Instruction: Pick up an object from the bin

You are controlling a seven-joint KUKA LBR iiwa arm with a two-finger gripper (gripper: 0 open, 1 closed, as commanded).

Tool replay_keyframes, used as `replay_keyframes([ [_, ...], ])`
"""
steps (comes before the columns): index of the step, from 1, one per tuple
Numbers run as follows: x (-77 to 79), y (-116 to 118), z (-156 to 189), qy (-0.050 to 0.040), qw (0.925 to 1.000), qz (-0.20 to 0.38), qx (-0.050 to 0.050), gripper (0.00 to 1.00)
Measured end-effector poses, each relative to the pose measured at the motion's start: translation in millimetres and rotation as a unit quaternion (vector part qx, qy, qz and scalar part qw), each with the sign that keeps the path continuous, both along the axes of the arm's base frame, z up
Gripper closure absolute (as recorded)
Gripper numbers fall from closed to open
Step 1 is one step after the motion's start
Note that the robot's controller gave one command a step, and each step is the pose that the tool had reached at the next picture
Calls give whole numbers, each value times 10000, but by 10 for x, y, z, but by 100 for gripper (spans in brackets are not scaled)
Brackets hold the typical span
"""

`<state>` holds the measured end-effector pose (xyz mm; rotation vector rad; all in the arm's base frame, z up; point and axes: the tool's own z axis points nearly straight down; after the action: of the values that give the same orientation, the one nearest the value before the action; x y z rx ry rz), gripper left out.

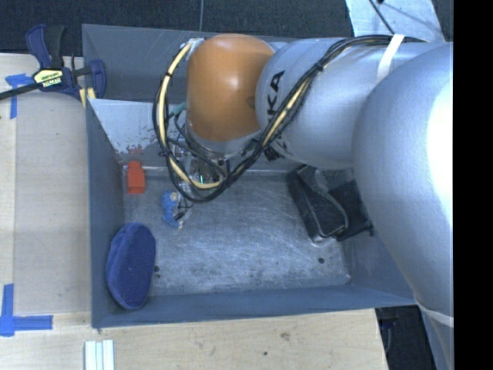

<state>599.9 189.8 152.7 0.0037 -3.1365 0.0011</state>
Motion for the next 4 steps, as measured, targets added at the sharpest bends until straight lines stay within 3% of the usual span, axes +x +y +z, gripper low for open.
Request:
replay_keyframes([
  [1, 75, -415, -844, -13, 9879, 1554, 2, 0],
  [2, 90, -404, -817, -37, 9879, 1551, 10, 100],
  [3, 181, 179, -282, -52, 9996, 285, 11, 100],
  [4, 181, 176, -285, -49, 9996, 279, 11, 0],
])
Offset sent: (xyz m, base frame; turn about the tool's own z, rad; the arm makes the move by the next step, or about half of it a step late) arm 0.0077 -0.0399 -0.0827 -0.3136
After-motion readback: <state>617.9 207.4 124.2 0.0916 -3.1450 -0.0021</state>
